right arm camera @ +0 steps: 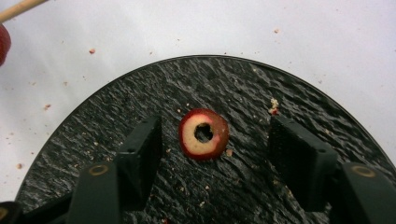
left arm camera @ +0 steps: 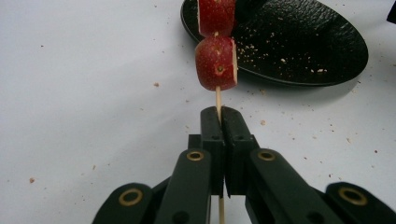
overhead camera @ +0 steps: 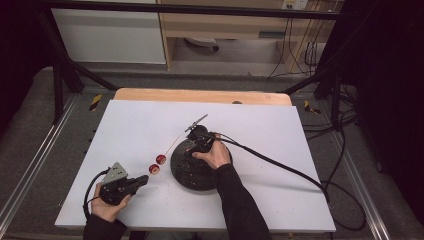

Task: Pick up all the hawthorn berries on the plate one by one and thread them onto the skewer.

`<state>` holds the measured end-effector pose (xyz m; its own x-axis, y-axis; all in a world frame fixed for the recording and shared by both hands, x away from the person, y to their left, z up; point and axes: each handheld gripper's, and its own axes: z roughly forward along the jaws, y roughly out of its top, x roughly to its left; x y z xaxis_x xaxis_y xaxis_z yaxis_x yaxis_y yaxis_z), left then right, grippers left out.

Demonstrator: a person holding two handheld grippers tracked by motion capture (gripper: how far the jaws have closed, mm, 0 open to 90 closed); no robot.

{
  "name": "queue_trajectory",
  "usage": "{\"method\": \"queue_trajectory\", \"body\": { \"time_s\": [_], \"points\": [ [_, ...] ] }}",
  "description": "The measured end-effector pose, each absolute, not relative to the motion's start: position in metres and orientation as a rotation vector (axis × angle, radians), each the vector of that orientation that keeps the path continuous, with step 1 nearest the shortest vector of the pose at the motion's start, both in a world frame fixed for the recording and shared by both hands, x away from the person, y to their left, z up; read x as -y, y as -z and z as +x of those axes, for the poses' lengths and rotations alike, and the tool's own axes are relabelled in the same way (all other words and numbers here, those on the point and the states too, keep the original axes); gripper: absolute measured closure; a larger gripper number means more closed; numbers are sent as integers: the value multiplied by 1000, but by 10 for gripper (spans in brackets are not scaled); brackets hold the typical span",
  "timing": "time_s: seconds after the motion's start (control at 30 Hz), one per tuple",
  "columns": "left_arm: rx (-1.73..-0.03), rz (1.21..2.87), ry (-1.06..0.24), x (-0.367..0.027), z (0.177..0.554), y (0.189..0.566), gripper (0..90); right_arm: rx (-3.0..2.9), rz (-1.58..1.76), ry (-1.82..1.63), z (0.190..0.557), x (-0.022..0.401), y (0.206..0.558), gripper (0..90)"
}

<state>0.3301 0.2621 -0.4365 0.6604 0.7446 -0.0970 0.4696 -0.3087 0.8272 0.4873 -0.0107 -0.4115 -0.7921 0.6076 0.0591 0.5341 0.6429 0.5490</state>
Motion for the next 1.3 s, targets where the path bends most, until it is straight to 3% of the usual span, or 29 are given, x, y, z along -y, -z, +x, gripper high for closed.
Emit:
{"method": "queue_trajectory", "body": {
  "time_s": [0.37,0.63,1.3],
  "points": [
    [-944,1966,-382,-262,330,436,881,-2776,850,-810,488,2,413,549],
    [-944,1966,-382,-262,330,436,881,-2801,841,-763,489,2,416,615],
    [-942,1965,-383,-262,330,436,881,-2799,880,-770,491,3,414,627]
  ]
}}
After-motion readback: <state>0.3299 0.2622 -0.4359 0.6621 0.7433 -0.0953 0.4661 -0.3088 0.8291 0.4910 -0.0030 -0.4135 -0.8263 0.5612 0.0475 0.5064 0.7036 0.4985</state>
